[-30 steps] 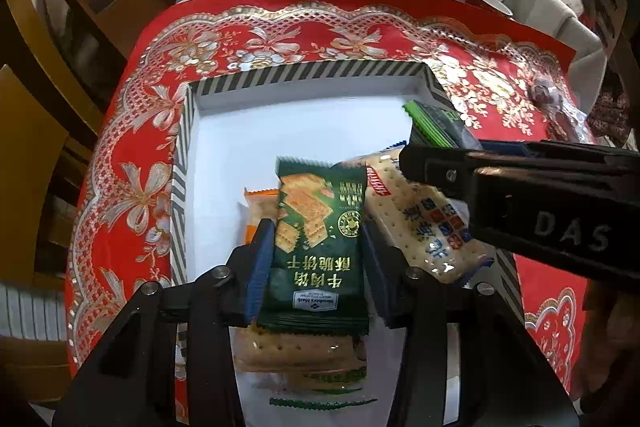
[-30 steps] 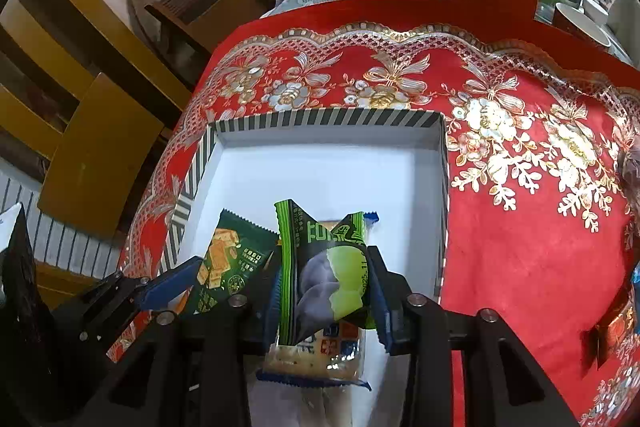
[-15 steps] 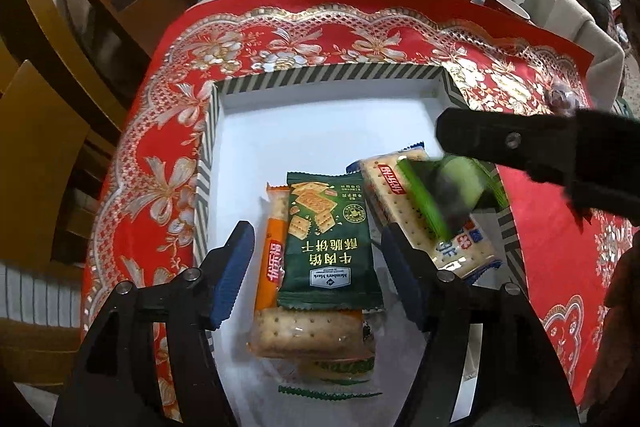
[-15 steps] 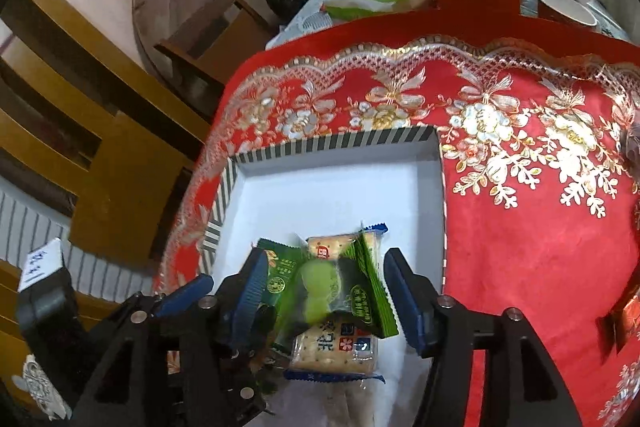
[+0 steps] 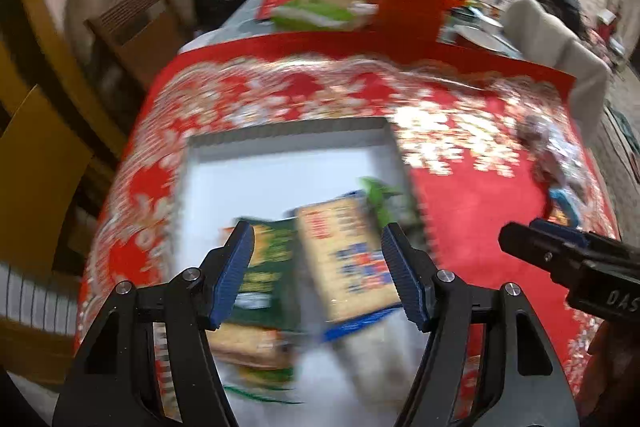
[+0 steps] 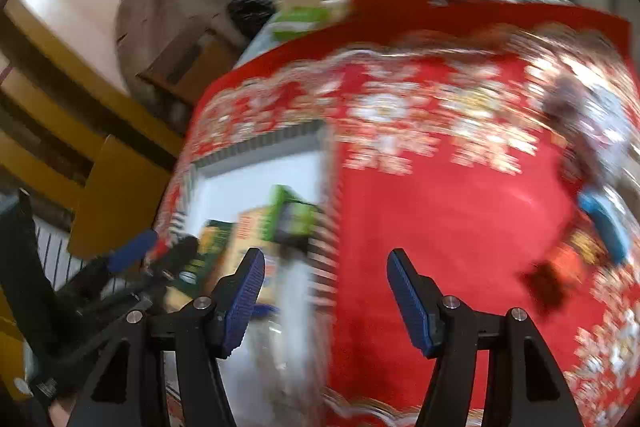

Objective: Organize snacks
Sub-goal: 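Grasp the red-gold wrapped snack with the left gripper while the right grasps a clear nut bag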

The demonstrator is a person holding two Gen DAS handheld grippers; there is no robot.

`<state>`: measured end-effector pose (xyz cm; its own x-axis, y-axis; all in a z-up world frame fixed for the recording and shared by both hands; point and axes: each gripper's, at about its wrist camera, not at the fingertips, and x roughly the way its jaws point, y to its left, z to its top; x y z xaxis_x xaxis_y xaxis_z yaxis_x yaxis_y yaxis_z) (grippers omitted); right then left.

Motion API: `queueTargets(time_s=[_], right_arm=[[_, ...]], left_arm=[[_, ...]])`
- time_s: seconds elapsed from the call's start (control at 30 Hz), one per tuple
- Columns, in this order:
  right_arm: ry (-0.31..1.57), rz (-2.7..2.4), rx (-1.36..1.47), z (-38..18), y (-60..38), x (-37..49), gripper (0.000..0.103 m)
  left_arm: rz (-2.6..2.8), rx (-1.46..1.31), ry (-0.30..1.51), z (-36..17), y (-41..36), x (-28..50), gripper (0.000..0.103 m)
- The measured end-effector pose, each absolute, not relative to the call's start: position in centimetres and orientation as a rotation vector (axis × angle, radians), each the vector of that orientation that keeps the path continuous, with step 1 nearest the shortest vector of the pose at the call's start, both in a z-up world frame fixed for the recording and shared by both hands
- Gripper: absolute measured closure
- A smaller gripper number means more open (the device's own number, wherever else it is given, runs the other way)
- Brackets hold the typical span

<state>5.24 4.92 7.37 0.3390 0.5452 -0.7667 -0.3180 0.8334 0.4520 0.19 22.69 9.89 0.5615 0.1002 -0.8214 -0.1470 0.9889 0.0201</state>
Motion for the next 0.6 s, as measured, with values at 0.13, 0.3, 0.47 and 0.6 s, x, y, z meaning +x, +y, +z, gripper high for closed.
queueTargets(time_s=[0.13,0.3,0.47,0.6], right_arm=[[1.049,0.453,0.262,6.8,-1.7,4.7,0.041],[0.999,0.278,0.294,6.3,-11.0,4.8,0.041],[0.993,0.225,0.360,5.7,-17.2,6.0,0.041],[0.982,0.240,0.374,6.0,-19.0,7.3,0.041]], left_arm=[[0.018,0.003,0.984,9.6,17.2,1.6,0.037],[-0.251,0.068,1.024,8.3,8.8,3.7,0.037],[-0.405,0.122,1.048,6.7,2.7,6.2,0.037],[-0.462,0.159,1.082,5.0,-0.3,7.6,0.037]])
